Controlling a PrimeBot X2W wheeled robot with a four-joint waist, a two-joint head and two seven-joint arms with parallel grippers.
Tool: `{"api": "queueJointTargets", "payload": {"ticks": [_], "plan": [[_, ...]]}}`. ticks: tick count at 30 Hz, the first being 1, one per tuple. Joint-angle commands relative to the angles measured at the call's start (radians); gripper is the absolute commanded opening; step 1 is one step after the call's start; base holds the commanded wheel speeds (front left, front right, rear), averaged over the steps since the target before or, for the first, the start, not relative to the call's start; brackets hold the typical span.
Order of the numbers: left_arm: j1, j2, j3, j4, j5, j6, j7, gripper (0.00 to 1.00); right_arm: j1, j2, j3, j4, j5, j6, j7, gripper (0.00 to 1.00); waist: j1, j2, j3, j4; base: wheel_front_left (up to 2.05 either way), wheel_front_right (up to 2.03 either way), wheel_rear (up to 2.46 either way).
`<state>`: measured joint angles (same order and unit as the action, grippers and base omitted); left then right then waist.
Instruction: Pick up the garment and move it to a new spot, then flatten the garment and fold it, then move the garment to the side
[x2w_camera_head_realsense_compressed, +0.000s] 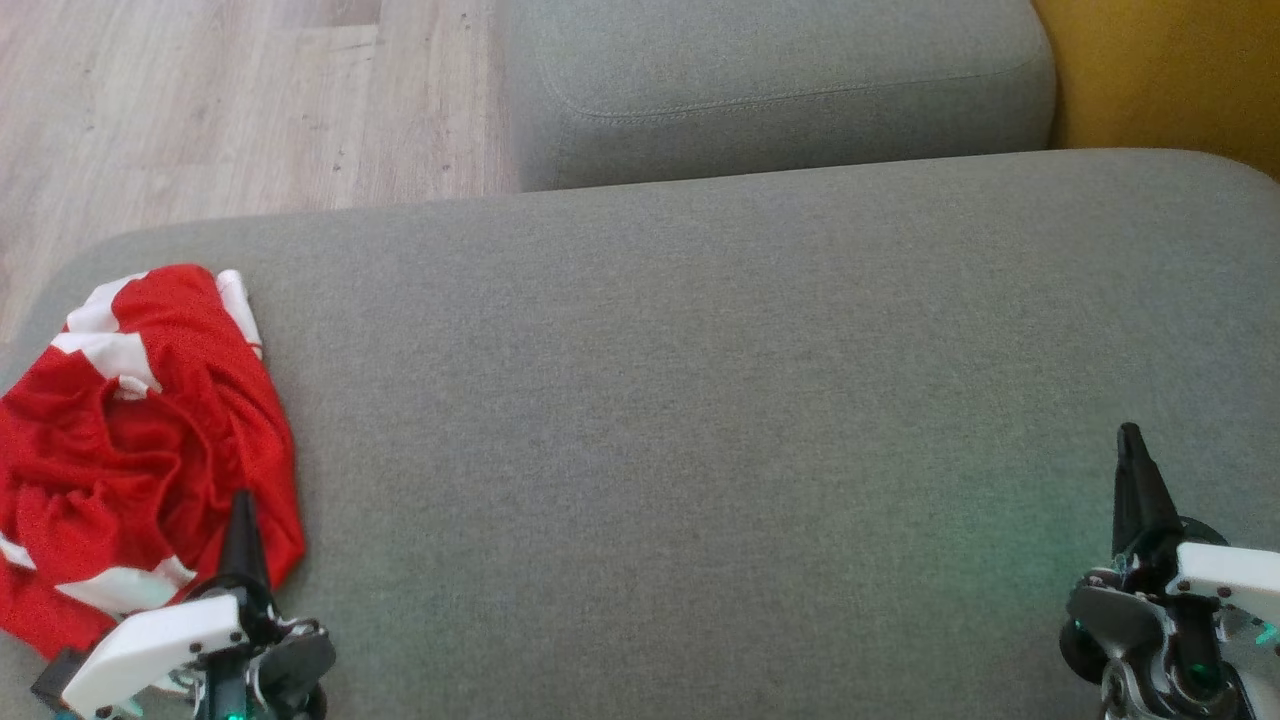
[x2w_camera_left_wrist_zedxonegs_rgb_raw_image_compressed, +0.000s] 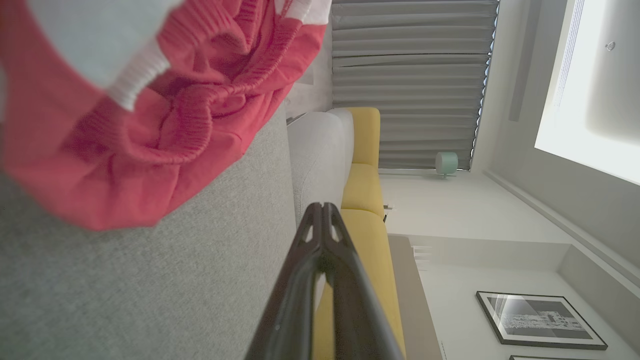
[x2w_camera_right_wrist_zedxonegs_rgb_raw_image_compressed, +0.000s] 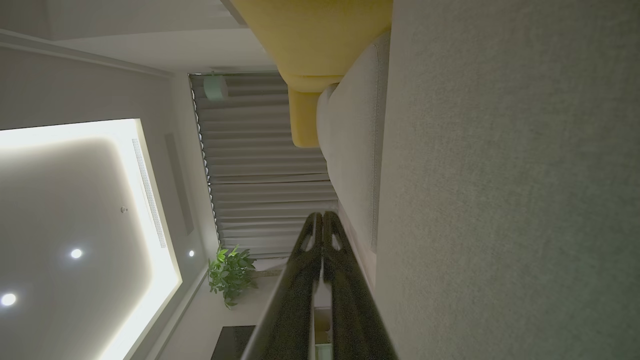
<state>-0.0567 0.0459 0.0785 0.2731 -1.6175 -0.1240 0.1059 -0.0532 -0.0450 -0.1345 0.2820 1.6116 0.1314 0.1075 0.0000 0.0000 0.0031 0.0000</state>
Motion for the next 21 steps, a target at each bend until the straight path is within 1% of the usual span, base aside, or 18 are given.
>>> {"api": "queueJointTargets", "payload": {"ticks": [1, 21], "plan": [[-0.051, 0.004, 0.035, -0.028, 0.009, -0.007, 0.007, 0.00, -0.055, -0.005, 0.021, -0.037, -0.003, -0.001, 0.005, 0.00, 0.0000, 0.0000, 0.000, 0.000, 0.00, 0.00, 0.00], [-0.051, 0.004, 0.035, -0.028, 0.009, -0.007, 0.007, 0.00, -0.055, -0.005, 0.021, -0.037, -0.003, -0.001, 0.005, 0.00, 0.0000, 0.0000, 0.000, 0.000, 0.00, 0.00, 0.00]]}}
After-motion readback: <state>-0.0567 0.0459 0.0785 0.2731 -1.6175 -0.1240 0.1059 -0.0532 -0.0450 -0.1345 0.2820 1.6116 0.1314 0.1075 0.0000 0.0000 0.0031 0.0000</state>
